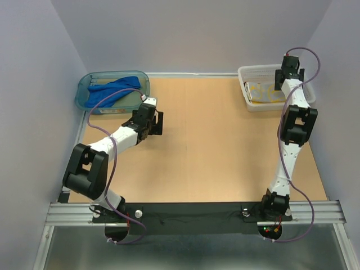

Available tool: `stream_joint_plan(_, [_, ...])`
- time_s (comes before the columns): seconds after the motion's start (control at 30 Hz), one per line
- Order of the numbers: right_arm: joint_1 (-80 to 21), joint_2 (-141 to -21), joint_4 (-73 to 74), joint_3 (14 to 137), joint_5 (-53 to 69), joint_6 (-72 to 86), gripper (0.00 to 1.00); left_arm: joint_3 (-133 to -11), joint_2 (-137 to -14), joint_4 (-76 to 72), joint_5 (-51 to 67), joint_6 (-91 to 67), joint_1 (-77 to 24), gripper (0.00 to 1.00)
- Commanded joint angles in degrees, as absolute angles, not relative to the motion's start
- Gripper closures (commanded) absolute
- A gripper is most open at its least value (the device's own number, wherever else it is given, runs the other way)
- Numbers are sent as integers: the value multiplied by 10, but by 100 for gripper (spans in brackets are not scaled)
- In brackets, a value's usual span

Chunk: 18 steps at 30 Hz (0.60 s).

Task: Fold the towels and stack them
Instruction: Neatly place the folded towel into the bin, then grab crumpled towel

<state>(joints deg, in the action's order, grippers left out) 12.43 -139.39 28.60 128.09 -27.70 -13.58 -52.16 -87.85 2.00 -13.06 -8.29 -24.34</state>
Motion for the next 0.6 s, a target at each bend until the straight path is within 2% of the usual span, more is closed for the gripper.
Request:
stream_joint_plan(0.0, [126,-1290,241,1267,-324,-50,12,-551,-817,30,-160,-94,-246,10])
stream_joint_plan(0.1, [126,-1227,241,1190,-238,-3,4,-581,-781,47,-184,-106,-236,10])
stream_joint_plan(0.23, [126,-1101,241,1079,-103,76,0,-645,-781,97,-226,-123,-193,10])
stream_joint_plan(0.27, [124,-1083,239,1040,-51,93,0,-670,-794,115,-231,-131,-169,5])
stream_joint_plan(0.3, [121,-1064,239,1016,-33,102,0,-684,-803,123,-241,-134,-157,4])
stream_joint_plan(0.57, [61,-906,193,824,102,134,0,-858,-970,156,-237,-148,-45,4])
